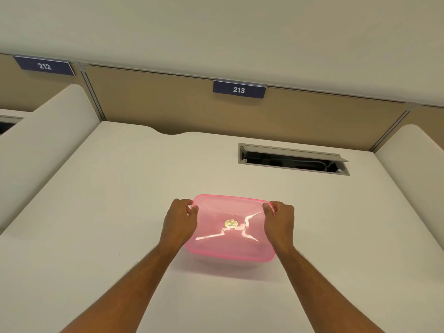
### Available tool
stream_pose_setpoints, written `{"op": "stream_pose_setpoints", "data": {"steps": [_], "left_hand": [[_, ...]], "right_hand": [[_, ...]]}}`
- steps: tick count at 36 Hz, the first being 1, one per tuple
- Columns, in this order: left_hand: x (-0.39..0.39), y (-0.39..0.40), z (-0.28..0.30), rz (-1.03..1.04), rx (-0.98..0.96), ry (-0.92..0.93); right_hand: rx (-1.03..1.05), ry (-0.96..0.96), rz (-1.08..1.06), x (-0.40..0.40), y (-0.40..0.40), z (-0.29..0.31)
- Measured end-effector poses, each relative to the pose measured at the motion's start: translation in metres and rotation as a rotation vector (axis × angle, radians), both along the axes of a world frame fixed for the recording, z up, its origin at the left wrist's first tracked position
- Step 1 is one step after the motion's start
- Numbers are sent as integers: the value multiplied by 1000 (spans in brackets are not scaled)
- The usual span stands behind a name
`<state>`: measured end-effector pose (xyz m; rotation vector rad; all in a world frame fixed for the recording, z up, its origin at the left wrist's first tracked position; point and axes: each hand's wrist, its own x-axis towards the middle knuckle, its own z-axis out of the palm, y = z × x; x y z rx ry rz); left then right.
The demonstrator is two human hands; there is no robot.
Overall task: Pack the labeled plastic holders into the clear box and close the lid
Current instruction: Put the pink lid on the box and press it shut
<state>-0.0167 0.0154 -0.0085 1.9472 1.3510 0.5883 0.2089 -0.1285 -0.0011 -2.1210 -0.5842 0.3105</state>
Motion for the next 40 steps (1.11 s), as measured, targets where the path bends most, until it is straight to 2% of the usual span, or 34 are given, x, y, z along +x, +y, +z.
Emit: {"op": "stream_pose_setpoints", "data": {"steps": [13,20,23,27,30,40], "left_hand": [[34,19,-1,-107,117,49],[52,23,-1,-123,225,152],[55,26,-3,-133,271,173],[58,30,-5,-147,271,191],[61,32,-7,-154,257,203],[63,32,-5,-82,216,193]], "right_hand": [[-65,1,47,3,6,-6],[-261,-77,37,12,31,2],[-361,-182,51,13,38,2],[-453,-289,54,12,41,3],[-504,-296,57,13,42,2],[-486,-297,76,13,42,-5]]}}
